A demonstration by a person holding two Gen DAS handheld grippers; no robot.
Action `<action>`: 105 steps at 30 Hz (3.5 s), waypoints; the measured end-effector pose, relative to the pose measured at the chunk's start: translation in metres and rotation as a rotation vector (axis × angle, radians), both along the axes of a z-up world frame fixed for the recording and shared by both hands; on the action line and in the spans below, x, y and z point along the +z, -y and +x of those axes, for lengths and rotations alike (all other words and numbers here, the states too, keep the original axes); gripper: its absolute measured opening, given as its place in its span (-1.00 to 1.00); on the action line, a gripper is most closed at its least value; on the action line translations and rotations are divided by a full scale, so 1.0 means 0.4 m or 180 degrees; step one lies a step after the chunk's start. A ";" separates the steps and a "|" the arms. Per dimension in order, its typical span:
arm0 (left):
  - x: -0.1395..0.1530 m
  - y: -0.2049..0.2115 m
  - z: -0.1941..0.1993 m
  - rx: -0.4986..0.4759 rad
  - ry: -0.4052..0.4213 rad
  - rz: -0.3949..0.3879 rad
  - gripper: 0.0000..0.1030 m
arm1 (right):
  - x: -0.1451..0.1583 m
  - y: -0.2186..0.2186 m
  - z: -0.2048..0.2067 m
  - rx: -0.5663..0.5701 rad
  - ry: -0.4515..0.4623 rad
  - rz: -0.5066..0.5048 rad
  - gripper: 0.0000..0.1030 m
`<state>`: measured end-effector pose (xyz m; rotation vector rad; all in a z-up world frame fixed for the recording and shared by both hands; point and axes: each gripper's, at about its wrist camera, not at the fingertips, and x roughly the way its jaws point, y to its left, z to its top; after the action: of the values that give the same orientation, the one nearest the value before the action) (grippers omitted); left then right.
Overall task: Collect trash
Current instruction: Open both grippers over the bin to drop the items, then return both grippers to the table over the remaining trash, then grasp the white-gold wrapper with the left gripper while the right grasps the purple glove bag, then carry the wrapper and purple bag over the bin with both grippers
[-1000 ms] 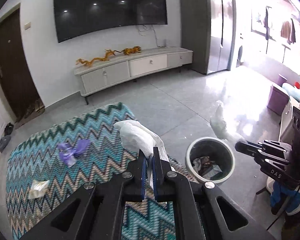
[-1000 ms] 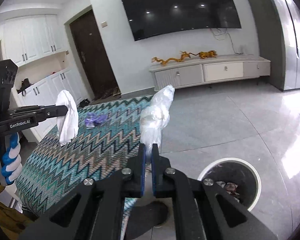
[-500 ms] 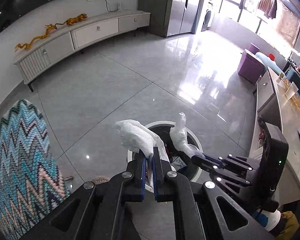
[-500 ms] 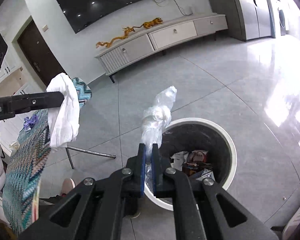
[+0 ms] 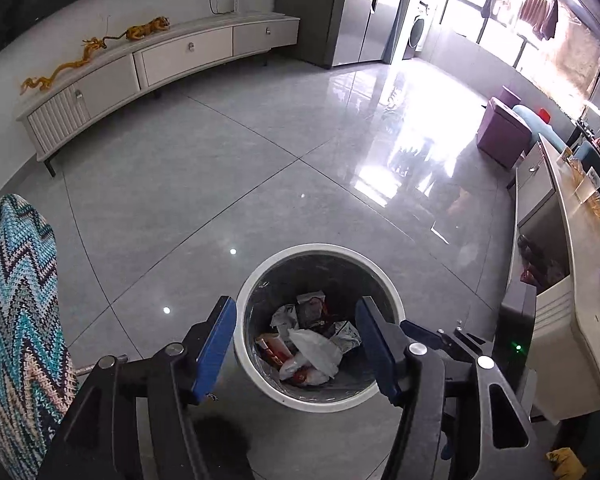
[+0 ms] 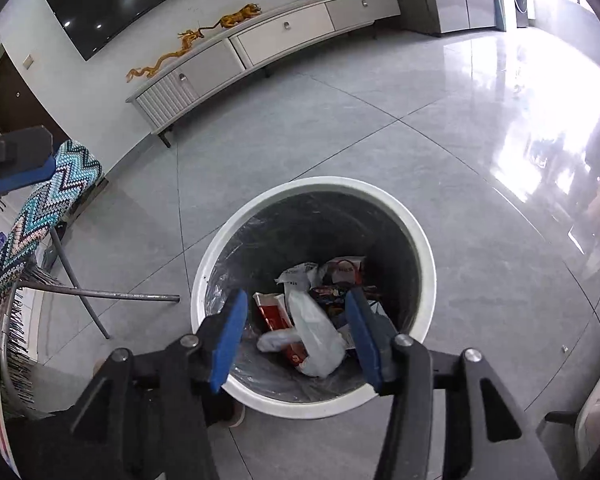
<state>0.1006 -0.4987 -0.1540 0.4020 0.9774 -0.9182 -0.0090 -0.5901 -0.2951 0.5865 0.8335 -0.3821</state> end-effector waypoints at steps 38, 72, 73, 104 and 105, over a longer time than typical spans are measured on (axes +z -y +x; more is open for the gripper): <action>0.408 -1.140 -0.141 0.2119 0.1716 -0.0503 0.56 | 0.661 -0.694 0.102 0.1077 0.1314 -0.0930 1.00; 0.210 -1.385 0.064 0.2523 0.1056 -0.0364 0.68 | 0.576 -0.930 0.320 0.2095 0.0810 -0.0948 1.00; 0.196 -1.379 0.081 0.2463 0.0992 -0.0363 0.68 | 0.558 -0.929 0.340 0.2117 0.0769 -0.0916 1.00; -0.022 -1.211 0.352 0.1803 0.0518 -0.0199 -0.61 | 0.318 -0.991 0.811 0.2685 0.0456 -0.0568 -0.19; -0.022 -1.215 0.350 0.1814 0.0527 -0.0204 -0.63 | 0.319 -0.989 0.803 0.2685 0.0449 -0.0567 -0.20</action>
<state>0.2408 -0.0125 -0.1630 0.1264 0.8427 -0.3905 0.3120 -0.1946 -0.1675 0.0608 0.8258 0.3510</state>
